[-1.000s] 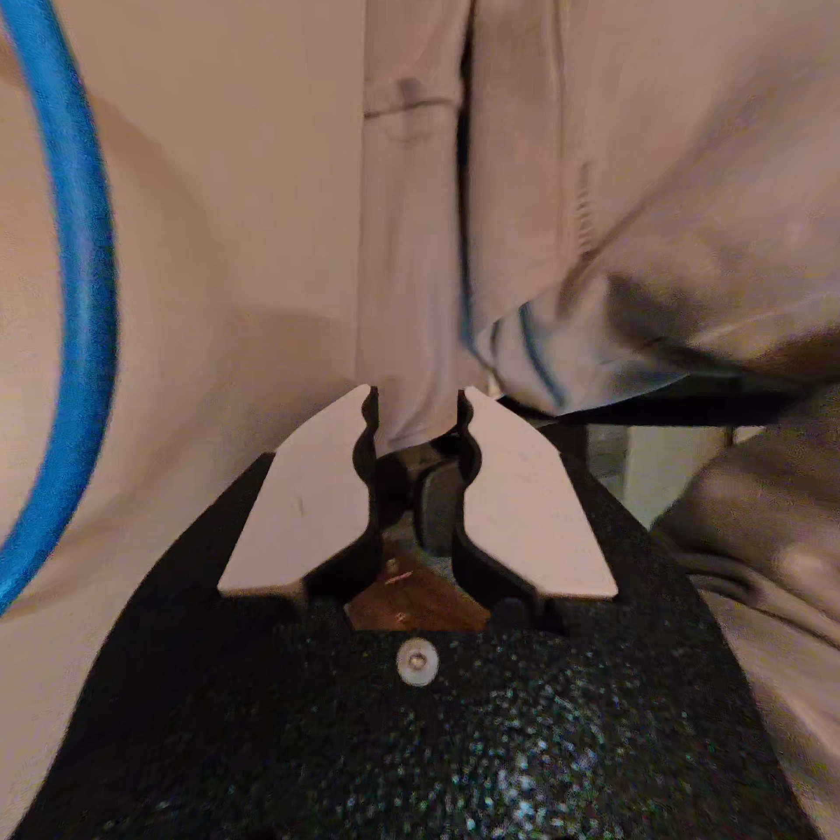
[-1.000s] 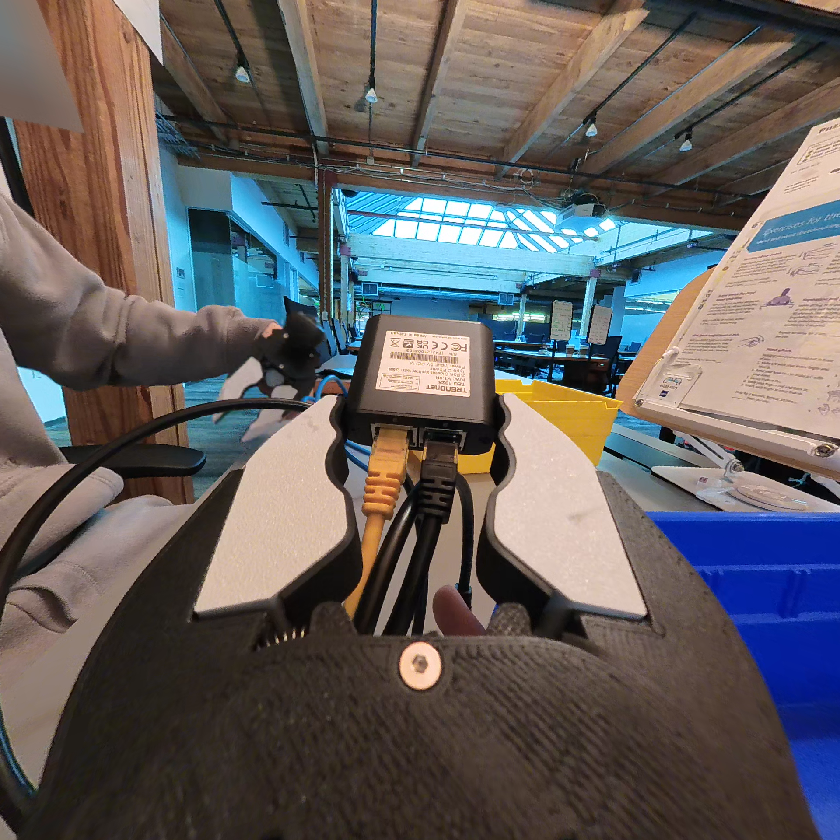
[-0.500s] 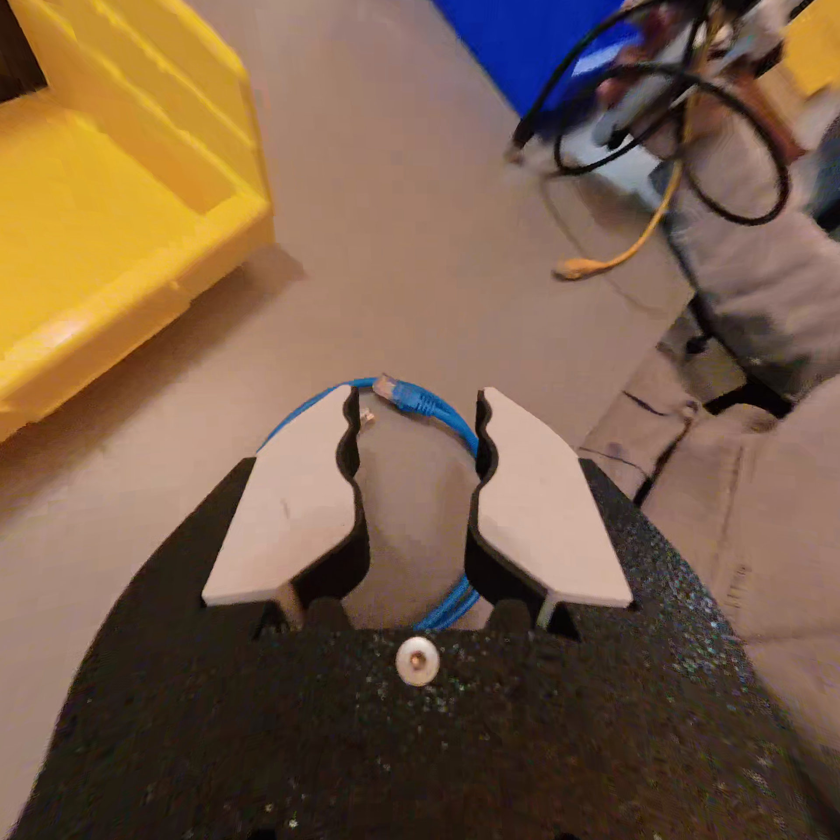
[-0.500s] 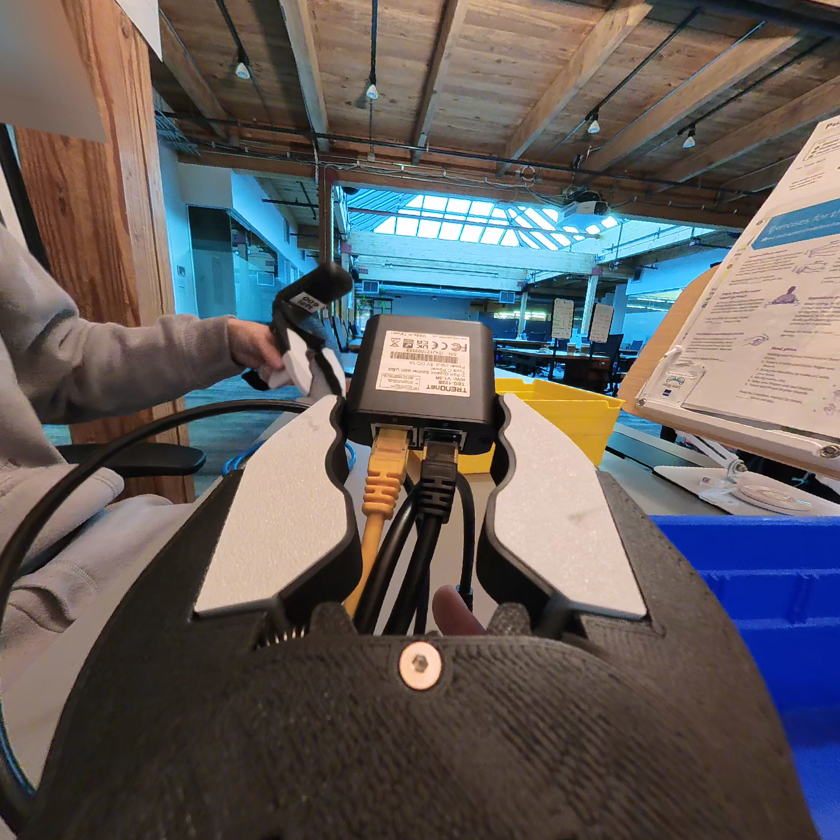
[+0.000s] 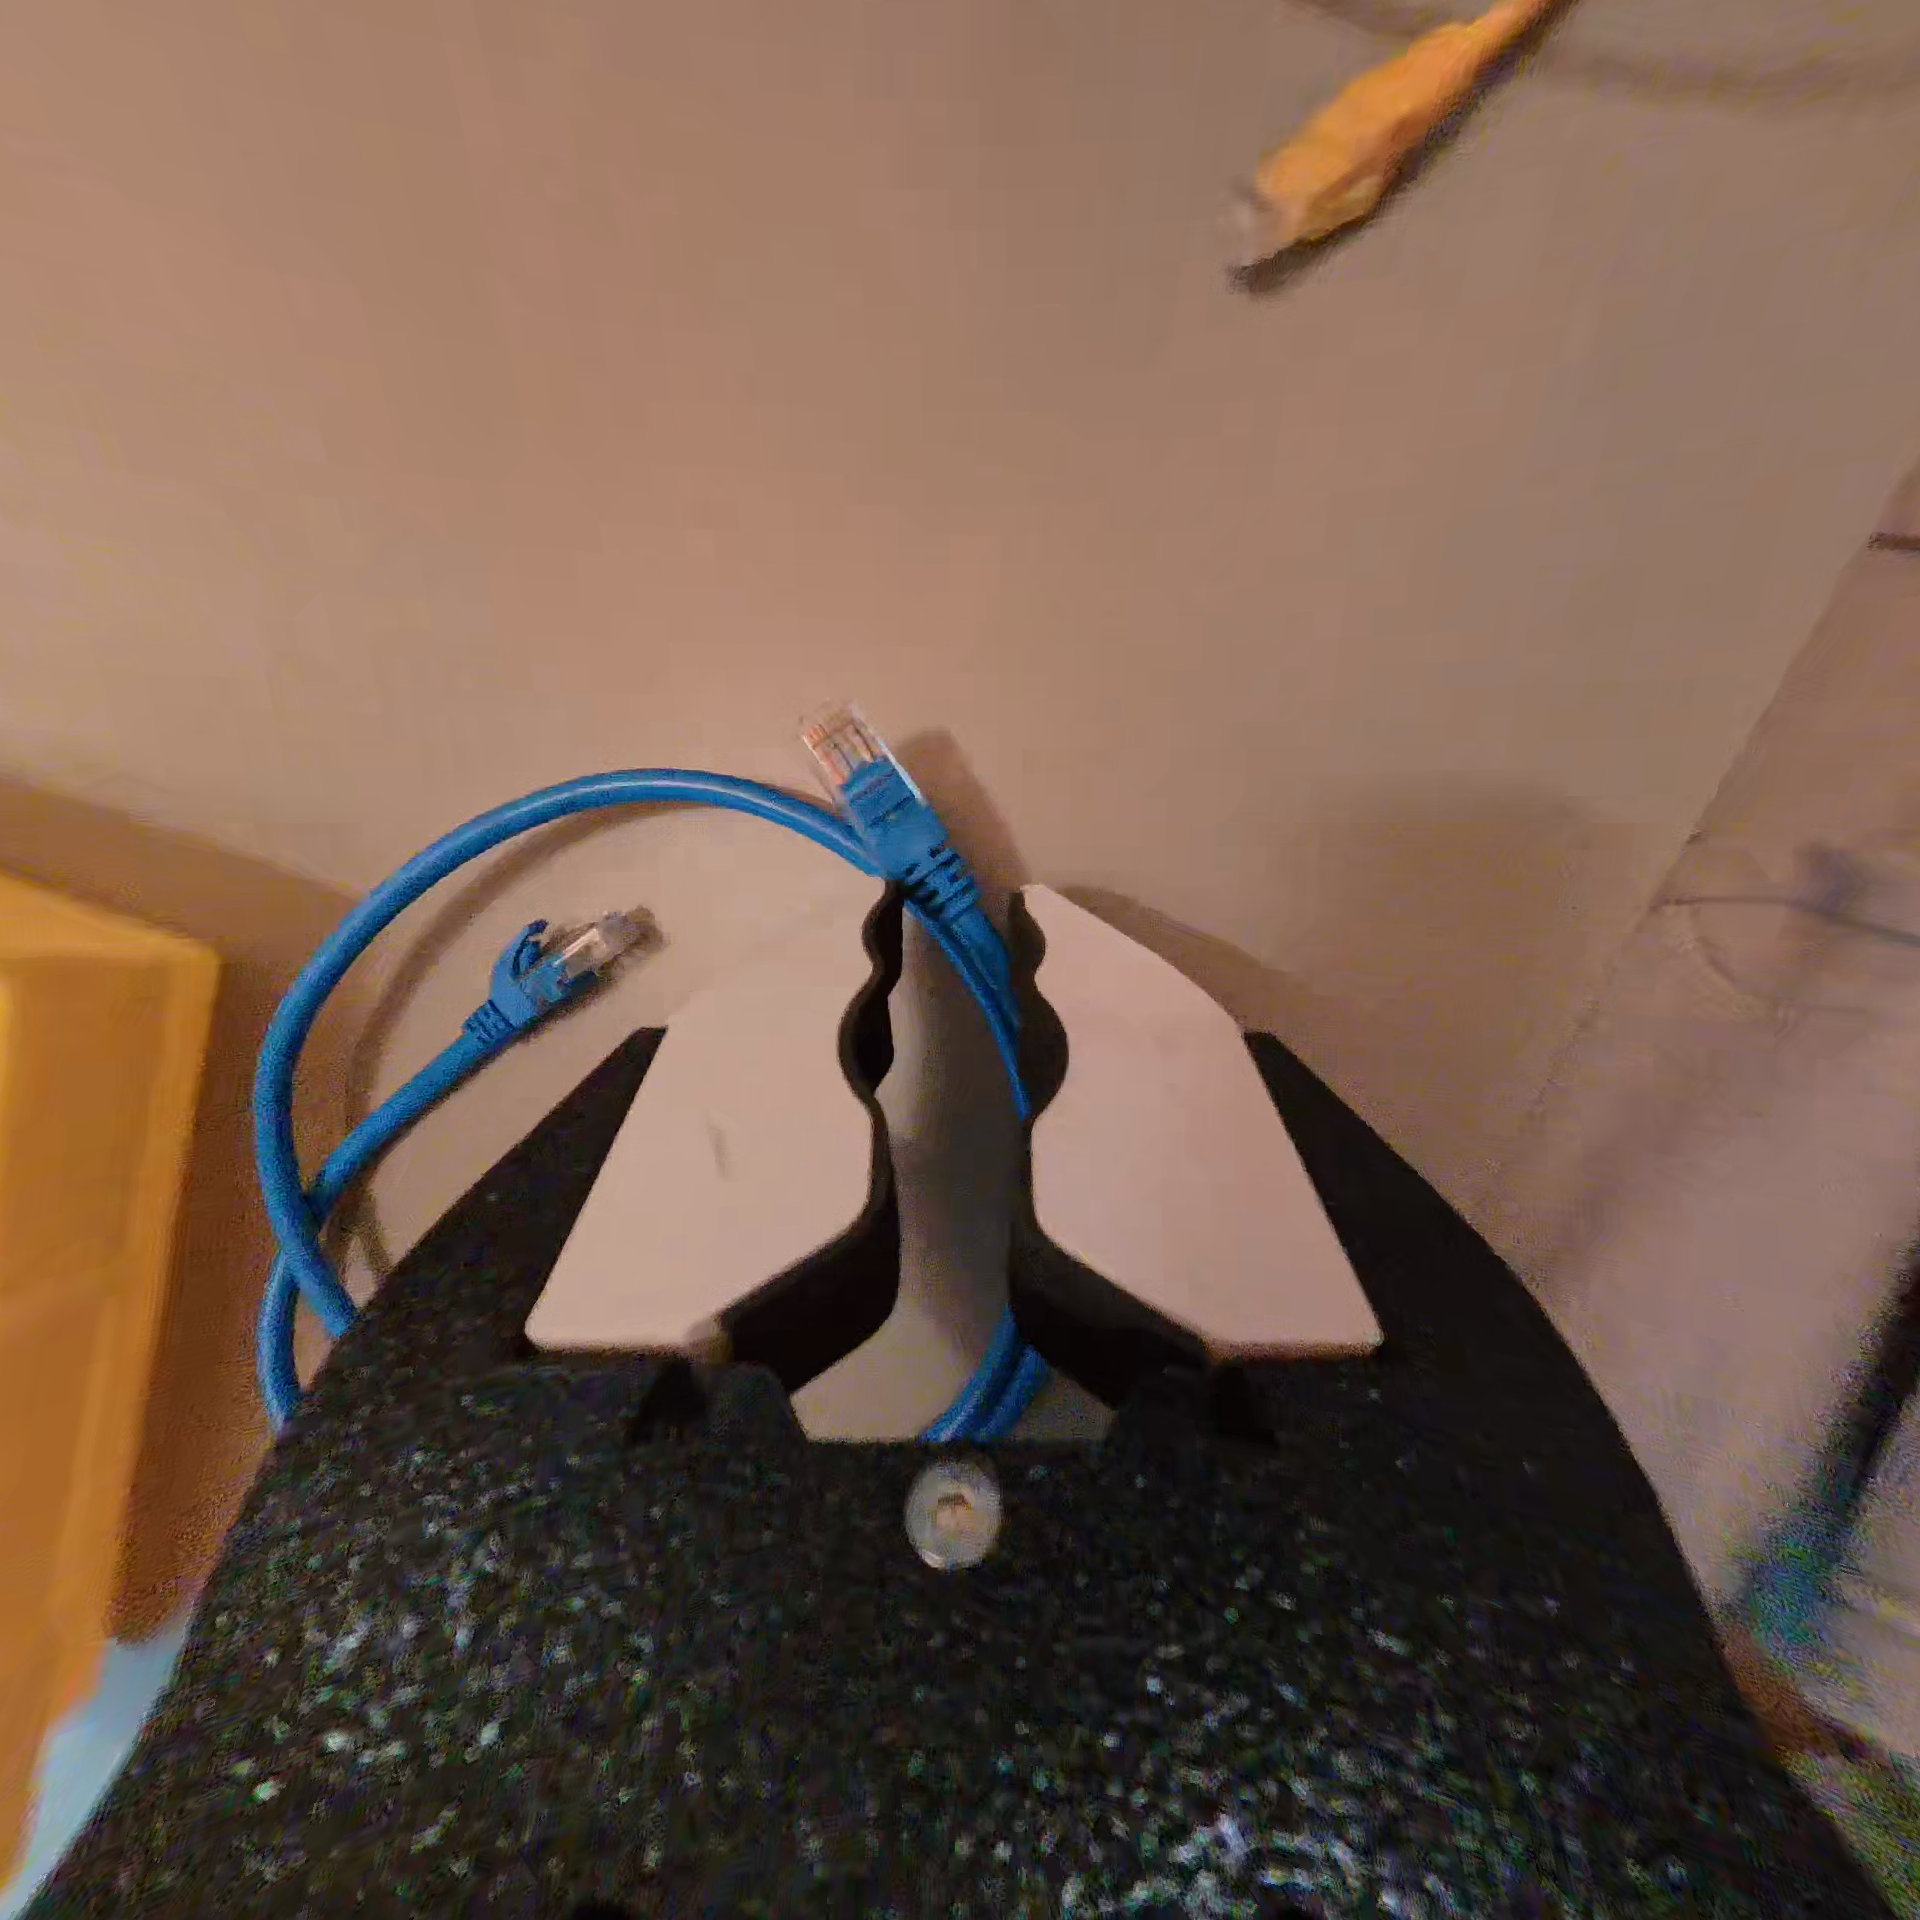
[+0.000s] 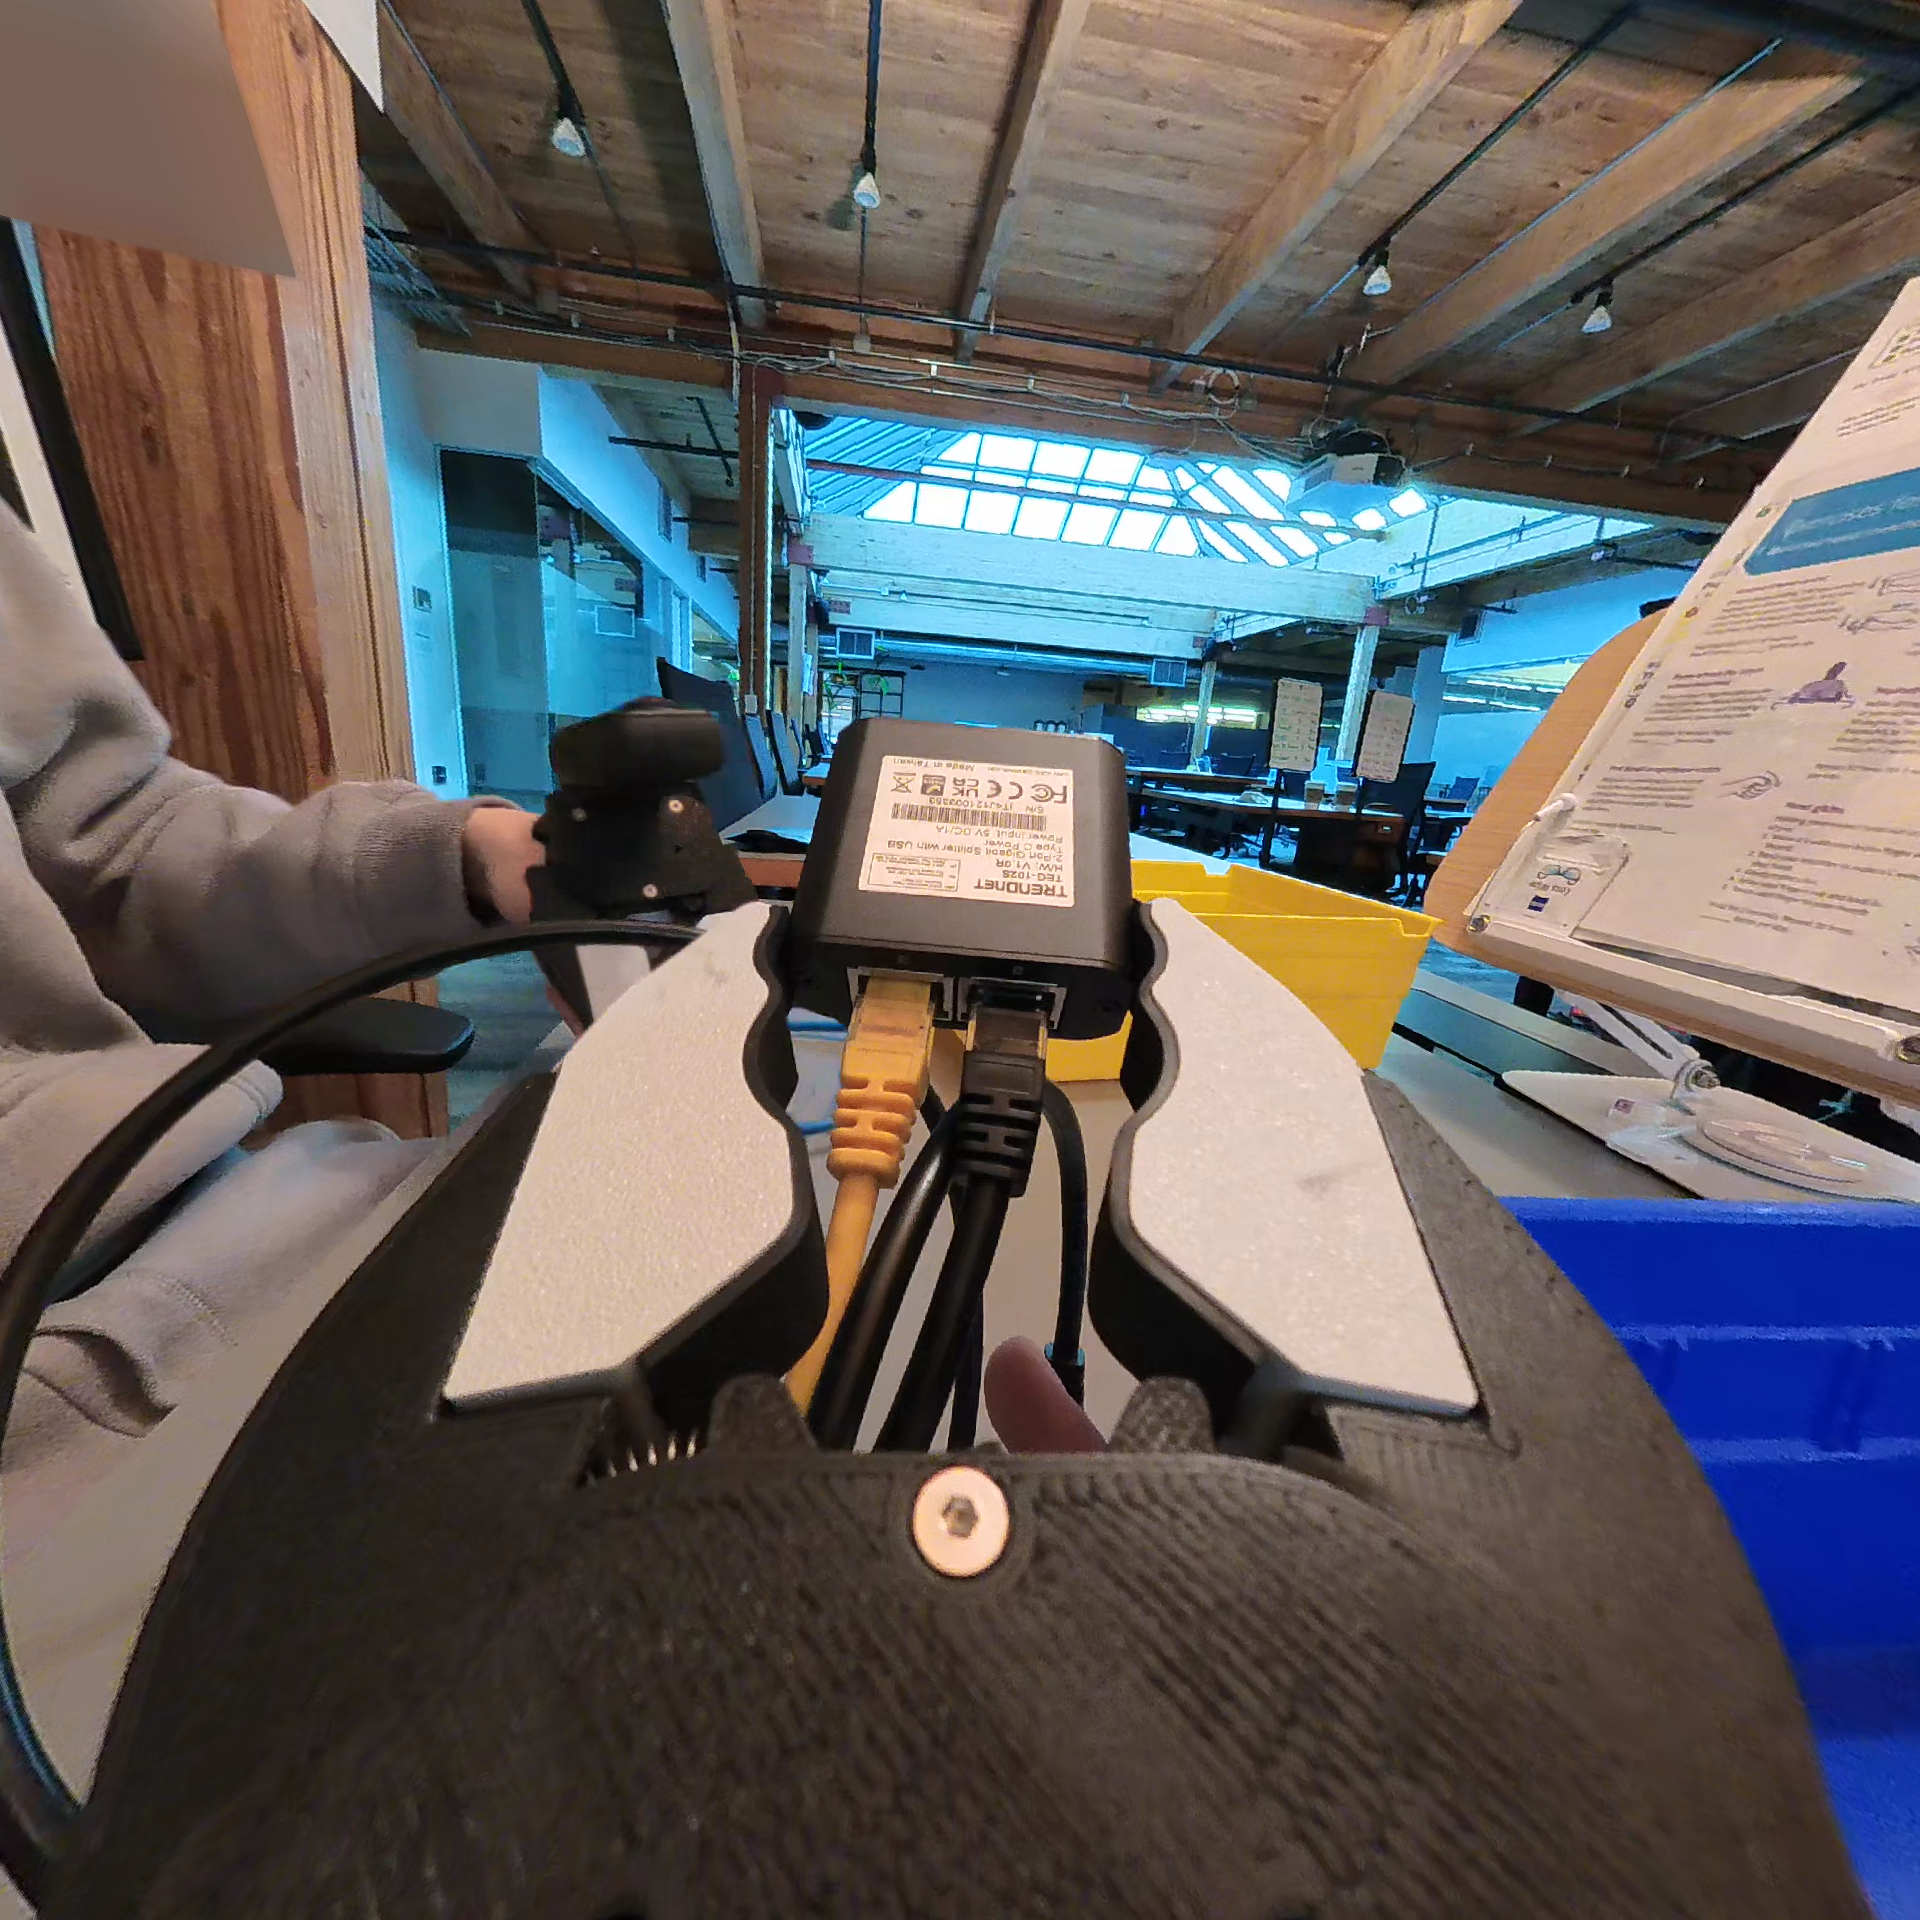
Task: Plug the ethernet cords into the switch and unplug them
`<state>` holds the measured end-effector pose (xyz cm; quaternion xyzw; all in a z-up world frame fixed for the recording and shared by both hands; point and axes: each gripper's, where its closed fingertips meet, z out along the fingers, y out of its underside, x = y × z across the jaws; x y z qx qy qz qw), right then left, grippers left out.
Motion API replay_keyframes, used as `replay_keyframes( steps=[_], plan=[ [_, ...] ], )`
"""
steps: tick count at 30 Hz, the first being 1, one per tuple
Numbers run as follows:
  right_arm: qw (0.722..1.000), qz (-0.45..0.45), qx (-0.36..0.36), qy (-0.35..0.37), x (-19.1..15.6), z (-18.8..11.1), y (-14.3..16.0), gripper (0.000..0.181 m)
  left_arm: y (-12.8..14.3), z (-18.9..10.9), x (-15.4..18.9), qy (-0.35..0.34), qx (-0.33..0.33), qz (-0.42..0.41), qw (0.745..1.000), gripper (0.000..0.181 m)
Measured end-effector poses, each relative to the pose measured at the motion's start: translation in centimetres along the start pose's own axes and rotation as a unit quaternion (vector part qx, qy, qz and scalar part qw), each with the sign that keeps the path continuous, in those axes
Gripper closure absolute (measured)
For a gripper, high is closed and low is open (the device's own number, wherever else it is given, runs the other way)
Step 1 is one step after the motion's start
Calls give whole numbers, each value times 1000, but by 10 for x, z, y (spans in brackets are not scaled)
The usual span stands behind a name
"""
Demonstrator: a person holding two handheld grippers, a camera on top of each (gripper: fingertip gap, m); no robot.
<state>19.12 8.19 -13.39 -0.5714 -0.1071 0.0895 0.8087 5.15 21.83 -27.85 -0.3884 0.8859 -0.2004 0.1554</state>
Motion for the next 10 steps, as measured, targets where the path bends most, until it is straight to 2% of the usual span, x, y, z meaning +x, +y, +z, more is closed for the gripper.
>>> replay_keyframes(
  steps=[1,4,10],
  plan=[
    [1000,-1,-2,-1,0,0,0,120,-9,3,3,8,15,62,998,164],
    [1000,-8,-11,2,-1,2,1,120,-22,11,7,31,44,163,985,164],
    [999,-26,-38,2,-3,7,4,120,-32,10,-10,10,83,62,995,165]
  ],
)
